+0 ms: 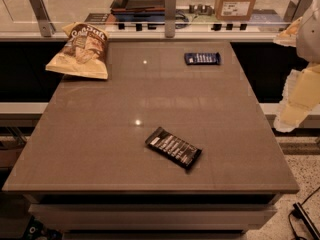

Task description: Move rxbar chocolate near brown chip bag

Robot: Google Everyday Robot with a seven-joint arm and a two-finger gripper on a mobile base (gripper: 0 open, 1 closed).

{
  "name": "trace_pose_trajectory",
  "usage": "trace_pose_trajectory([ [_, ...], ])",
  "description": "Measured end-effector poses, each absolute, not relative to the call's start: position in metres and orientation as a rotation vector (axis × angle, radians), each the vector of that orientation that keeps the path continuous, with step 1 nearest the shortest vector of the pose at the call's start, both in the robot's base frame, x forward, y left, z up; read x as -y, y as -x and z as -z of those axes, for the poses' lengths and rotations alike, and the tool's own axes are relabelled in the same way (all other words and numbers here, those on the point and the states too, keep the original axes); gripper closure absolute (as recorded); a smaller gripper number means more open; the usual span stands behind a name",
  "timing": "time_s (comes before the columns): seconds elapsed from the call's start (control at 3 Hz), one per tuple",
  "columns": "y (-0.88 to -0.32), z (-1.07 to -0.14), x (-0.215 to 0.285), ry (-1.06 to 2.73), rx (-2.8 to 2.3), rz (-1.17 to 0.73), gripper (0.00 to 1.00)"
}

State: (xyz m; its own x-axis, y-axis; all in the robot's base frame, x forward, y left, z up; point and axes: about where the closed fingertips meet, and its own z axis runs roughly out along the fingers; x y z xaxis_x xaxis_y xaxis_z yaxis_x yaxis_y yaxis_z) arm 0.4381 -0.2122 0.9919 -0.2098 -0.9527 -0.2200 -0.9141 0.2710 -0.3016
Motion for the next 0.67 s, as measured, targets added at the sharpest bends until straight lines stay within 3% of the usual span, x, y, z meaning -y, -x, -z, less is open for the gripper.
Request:
trace_pose_trajectory([
  [0.67, -0.4367, -0.9946, 0.2079, 1.646, -2.159, 0.112, 0.0],
])
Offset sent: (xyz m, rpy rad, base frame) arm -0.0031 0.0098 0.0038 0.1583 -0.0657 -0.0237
